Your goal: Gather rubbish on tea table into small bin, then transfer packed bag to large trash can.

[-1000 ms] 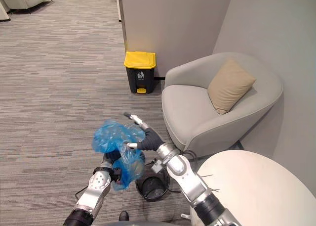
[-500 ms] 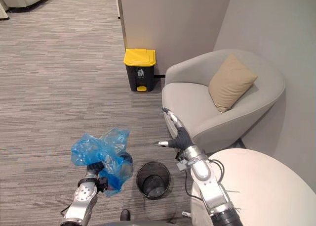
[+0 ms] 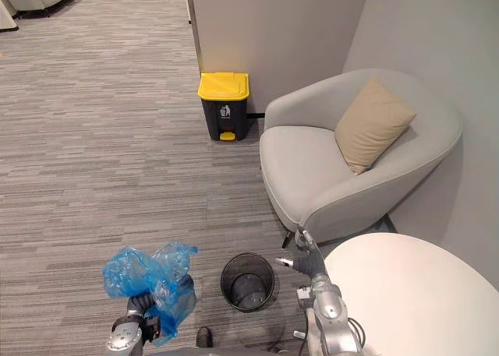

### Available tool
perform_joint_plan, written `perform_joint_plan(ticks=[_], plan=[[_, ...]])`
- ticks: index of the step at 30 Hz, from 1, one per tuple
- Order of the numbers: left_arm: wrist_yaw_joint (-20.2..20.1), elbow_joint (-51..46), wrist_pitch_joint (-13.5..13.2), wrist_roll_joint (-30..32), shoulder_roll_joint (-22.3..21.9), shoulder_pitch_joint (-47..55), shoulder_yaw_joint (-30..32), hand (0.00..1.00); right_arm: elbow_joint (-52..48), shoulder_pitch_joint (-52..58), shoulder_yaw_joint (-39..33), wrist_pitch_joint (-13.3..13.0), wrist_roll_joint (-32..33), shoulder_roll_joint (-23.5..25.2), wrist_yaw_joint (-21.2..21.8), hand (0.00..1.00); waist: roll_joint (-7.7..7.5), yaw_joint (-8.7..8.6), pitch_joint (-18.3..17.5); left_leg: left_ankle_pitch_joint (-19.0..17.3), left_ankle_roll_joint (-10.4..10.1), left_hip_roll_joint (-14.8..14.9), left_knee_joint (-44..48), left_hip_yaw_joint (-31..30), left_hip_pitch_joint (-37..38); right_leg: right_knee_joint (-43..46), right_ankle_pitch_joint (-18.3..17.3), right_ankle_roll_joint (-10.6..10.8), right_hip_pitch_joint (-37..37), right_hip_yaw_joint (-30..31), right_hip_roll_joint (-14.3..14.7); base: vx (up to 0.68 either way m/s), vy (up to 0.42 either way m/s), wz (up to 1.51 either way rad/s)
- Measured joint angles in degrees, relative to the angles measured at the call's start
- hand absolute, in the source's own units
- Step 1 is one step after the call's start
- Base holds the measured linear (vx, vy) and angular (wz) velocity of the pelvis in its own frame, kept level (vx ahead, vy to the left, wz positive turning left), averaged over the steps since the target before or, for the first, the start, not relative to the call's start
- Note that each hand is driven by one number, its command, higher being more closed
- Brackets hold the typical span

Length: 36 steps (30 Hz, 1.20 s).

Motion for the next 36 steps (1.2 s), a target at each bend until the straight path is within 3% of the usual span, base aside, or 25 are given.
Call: perform_joint_plan(ticks=[11, 16, 20, 21, 22, 24, 25, 26, 27, 28, 30, 32, 33, 35, 36], plan=[[-0.1, 1.5, 0.0, 0.1, -1.0, 1.0, 0.0, 1.0, 2.2, 0.8, -1.9, 0.0, -2.5, 0.4, -3.4, 0.0, 0.22, 0.04, 0.4, -0.6, 0.9, -1.1, 0.0, 0.5, 1.2, 0.2, -0.2, 0.3, 1.0, 0.3, -1.2, 0.01, 0.01, -0.01], [0.0, 0.0, 0.1, 0.0, -1.0, 1.2, 0.7, 1.0, 2.0, -1.3, -1.7, 0.1, -3.1, 0.4, -3.4, 0.0, -0.2, 0.72, 2.9, -0.8, 0.8, -0.3, 0.6, 4.2, 0.5, 3.0, 0.0, 0.1, -2.7, 3.8, -1.0, -0.02, 0.014, -0.36], [0.3, -5.5, 0.1, -0.4, -1.1, -1.6, 1.9, 1.0, -0.7, -2.4, -1.9, 1.3, -3.1, 0.3, -4.3, 0.0, -1.31, 1.38, 5.9, -5.6, 2.1, 1.7, 13.2, 4.7, -8.5, 8.6, 0.0, 0.4, -8.3, 4.6, -1.2, -0.06, -0.006, -0.1], [0.3, -6.5, 0.1, -0.4, -1.1, -1.8, 2.0, 1.0, -1.2, -2.5, -1.9, 1.4, -3.1, 0.3, -4.4, 0.0, -1.08, 1.55, 6.1, -6.3, 2.7, 2.4, 14.3, 4.7, -9.8, 9.8, -1.0, 1.0, -8.5, 4.9, -1.0, -0.11, 0.008, 0.19], [0.4, -7.7, -0.1, -0.8, -1.6, -2.3, 2.1, 1.0, -3.1, -2.0, -1.8, 1.7, -3.1, 0.5, -4.5, 0.0, -0.39, 1.47, 6.6, -7.3, 3.2, 2.4, 16.5, 3.8, -11.1, 22.5, -6.6, 1.0, -11.4, 5.0, -2.5, -0.1, -0.009, 0.3], [0.6, -9.0, -0.1, -1.3, -1.8, -2.0, 2.2, 1.0, -4.8, -1.0, -1.1, 1.8, -3.1, 0.5, -4.7, 0.0, -0.7, 1.64, 6.5, -7.8, 3.3, 1.7, 18.9, 1.7, -11.7, 32.0, -10.2, 2.9, -10.3, 5.3, -4.8, -0.06, -0.091, 0.6], [1.0, -10.9, -0.2, -1.3, -2.2, -1.2, 2.9, 1.0, -6.3, -0.9, -0.1, 1.8, -3.0, 0.4, -4.8, 0.0, -1.32, 2.02, 6.1, -7.8, 3.3, 1.2, 21.6, 0.3, -14.2, 31.9, -12.3, 3.9, -8.4, 6.8, -5.4, -0.05, -0.164, 0.6], [1.2, -11.3, -0.2, -1.3, -2.2, -1.2, 3.3, 1.0, -6.9, -1.1, 0.2, 1.8, -3.1, 0.3, -4.9, 0.0, -2.08, 2.51, 5.9, -7.7, 3.2, 1.2, 22.4, 0.0, -15.2, 30.6, -13.2, 3.7, -8.0, 7.2, -4.8, -0.15, -0.207, 0.38], [1.5, -11.6, -0.2, -1.4, -3.5, -1.2, 4.0, 1.0, -7.6, -1.4, 0.4, 1.8, -3.1, 0.1, -4.9, 0.0, -1.47, 3.71, 6.2, -6.9, 2.1, 1.5, 22.7, -0.1, -16.7, 26.9, -14.6, 3.0, -7.4, 6.9, -3.9, -0.21, -0.187, 0.15], [1.6, -11.5, -0.1, -1.8, -5.2, -0.9, 4.1, 1.0, -7.7, -2.0, 0.5, 1.8, -3.0, -0.1, -5.5, 0.0, 0.13, 5.12, 6.7, -5.4, 1.7, 2.0, 21.6, -1.1, -17.9, 21.8, -16.1, 0.5, -5.9, 6.0, -2.3, -0.28, -0.196, 0.34], [1.6, -12.0, -0.1, -2.4, -7.7, 0.1, 3.6, 1.0, -7.8, -1.5, 0.4, 2.0, -3.0, -1.3, -6.0, 0.0, 2.6, 4.61, 6.8, -2.2, 0.7, 2.3, 18.9, -3.7, -18.5, 21.2, -14.9, -0.5, -6.0, 2.7, -0.9, -0.25, -0.152, 0.68], [1.7, -12.7, -0.1, -2.8, -8.5, 0.9, 3.5, 1.0, -7.8, -0.4, 0.3, 2.2, -3.0, -1.9, -6.2, 0.0, 3.38, 4.42, 6.7, -2.9, 0.3, 3.0, 14.1, -2.3, -18.2, 20.4, -13.8, -1.7, -6.1, -0.8, -0.8, -0.19, -0.073, 0.84], [1.7, -12.7, -0.1, -2.9, -8.5, 0.6, 3.5, 1.0, -7.8, -0.3, -0.1, 2.3, -3.0, -2.0, -6.3, 0.0, 2.78, 3.94, 7.0, -5.9, 0.6, 3.6, 13.8, 0.5, -18.9, 18.3, -12.3, -2.8, -5.8, -3.0, -1.8, -0.15, 0.016, 0.95], [1.7, -13.2, 0.0, -2.9, -8.1, 0.3, 3.2, 1.0, -8.9, -0.8, -0.8, 2.5, -2.6, -2.0, -7.2, 0.0, 2.07, 3.37, 7.5, -7.2, 2.5, 4.5, 24.0, 4.4, -21.0, 18.2, -11.7, -3.0, -6.0, -5.3, -3.6, -0.15, 0.009, 0.77], [1.7, -14.0, -0.1, -2.9, -8.2, 0.8, 2.8, 1.0, -10.9, 0.0, -1.5, 2.5, -2.1, -2.1, -7.5, 0.0, 1.83, 3.35, 7.6, -8.8, 4.9, 5.3, 31.6, 5.9, -20.4, 18.8, -11.7, -3.0, -5.9, -6.3, -4.0, -0.09, 0.037, 0.39]])
